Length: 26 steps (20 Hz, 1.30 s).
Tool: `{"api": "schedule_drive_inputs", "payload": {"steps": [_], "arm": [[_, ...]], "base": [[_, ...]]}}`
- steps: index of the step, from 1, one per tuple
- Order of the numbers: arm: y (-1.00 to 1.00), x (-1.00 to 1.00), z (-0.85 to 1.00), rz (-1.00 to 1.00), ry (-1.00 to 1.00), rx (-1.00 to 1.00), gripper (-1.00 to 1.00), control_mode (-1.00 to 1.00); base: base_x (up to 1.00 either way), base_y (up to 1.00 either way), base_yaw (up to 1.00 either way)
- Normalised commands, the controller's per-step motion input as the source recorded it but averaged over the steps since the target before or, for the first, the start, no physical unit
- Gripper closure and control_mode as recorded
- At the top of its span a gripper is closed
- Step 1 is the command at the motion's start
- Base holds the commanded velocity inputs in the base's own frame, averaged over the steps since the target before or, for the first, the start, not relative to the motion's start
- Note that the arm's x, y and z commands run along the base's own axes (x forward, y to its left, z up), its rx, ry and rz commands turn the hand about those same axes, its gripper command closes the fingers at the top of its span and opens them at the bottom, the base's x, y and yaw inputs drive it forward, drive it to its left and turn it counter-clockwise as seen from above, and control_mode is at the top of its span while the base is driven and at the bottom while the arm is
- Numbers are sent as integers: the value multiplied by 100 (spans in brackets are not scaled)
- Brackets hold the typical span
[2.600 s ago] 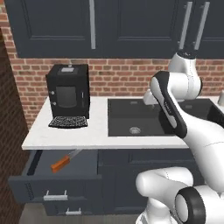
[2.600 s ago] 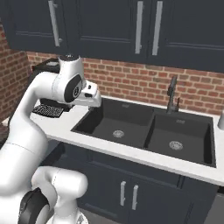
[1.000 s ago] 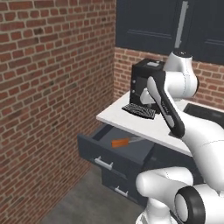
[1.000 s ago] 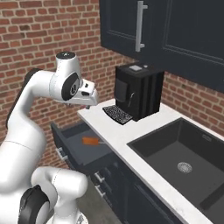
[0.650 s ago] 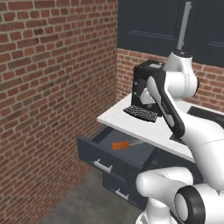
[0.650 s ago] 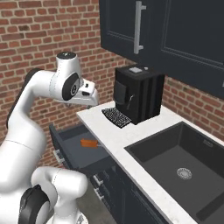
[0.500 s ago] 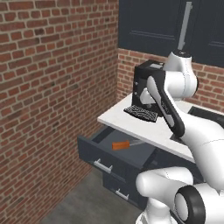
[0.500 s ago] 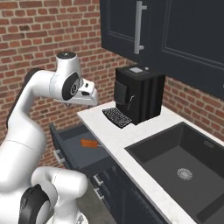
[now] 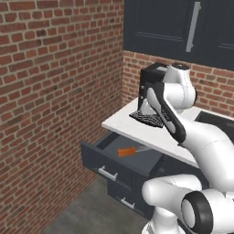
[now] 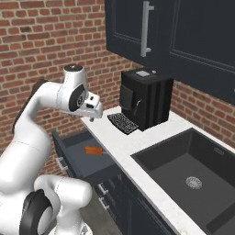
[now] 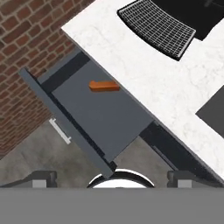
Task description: Pick up the knife from the drawer and place it on the cutting board. Then place the meat from the plate to the cutting board.
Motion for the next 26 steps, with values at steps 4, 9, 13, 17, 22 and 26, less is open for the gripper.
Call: {"api": "schedule_drive_inputs", "payload": {"steps": [4, 9, 13, 17, 22, 26], "arm": [[76, 31, -100, -24, 3, 16, -100, -100], [90, 25, -93, -26, 7, 10, -100, -100], [34, 15, -55, -20, 14, 3, -100, -100], [3, 32, -43, -7, 12, 0, -100, -100], [-26, 23, -7, 0, 3, 1, -100, -100], [-27, 19, -1, 0, 2, 2, -100, -100]], "base": [[0, 0, 0], [0, 0, 0], [0, 0, 0], [0, 0, 0], [0, 0, 0], [0, 0, 0]]}}
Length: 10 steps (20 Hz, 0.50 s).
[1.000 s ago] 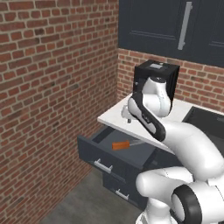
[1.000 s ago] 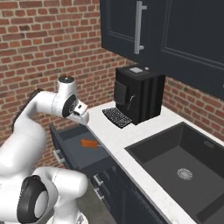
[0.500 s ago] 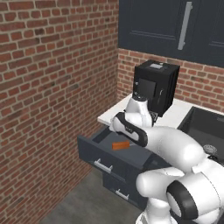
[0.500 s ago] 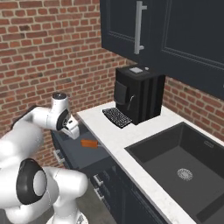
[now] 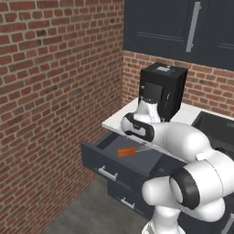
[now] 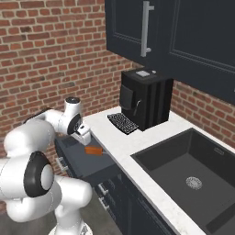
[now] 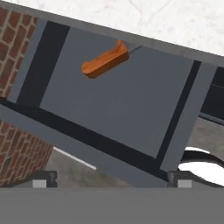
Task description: Pick up the knife from the drawer and place it on the cutting board. Then place the meat from the plate to the cutting board.
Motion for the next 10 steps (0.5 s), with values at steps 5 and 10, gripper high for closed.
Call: {"api": "schedule_drive_inputs", "payload": {"steps": [5, 10], "arm": [[-10, 9, -30, 0, 7, 0, -100, -100], [0, 0, -58, 0, 6, 0, -100, -100]], "base": [[0, 0, 0], [0, 0, 0]]}}
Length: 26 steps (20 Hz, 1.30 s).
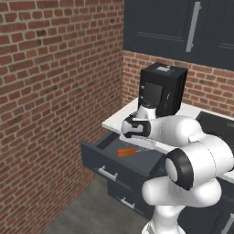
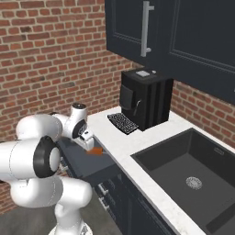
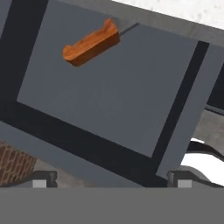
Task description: Pick up the knife from the drawer and place it on the cutting board. Then place the meat from the plate to the cutting board.
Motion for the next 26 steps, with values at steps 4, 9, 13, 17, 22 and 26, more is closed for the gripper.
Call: {"api": "schedule_drive_inputs", "payload": {"steps": [4, 9, 13, 17, 22, 26], "arm": [[2, 1, -50, -4, 0, 0, -100, -100], [2, 3, -34, -5, 0, 0, -100, -100], [6, 0, -20, -6, 1, 0, -100, -100], [4, 0, -12, -7, 5, 0, -100, -100], [8, 0, -18, -7, 9, 0, -100, -100], [10, 0, -18, -6, 11, 0, -100, -100]], "base": [[0, 0, 0], [0, 0, 0], [0, 0, 0], [0, 0, 0], [0, 0, 0], [0, 0, 0]]}}
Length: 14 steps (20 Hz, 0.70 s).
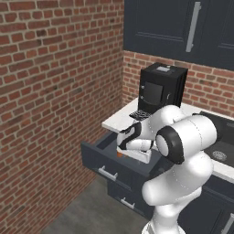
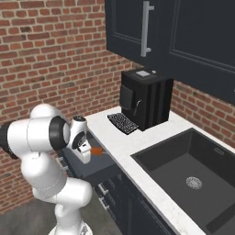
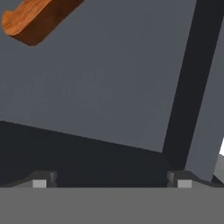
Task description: Pick up the knife from the drawer and place it on the cutting board. Then place the meat from the plate to the cutting board.
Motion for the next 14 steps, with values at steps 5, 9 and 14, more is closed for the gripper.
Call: {"api": "schedule_drive_inputs", "payload": {"steps": [5, 9, 14], "arm": [[7, 0, -13, -6, 9, 0, -100, -100], [6, 0, -3, -8, 10, 0, -100, -100], [5, -13, 0, -8, 8, 0, -100, -100]], "base": [[0, 0, 0], [0, 0, 0], [0, 0, 0]]}}
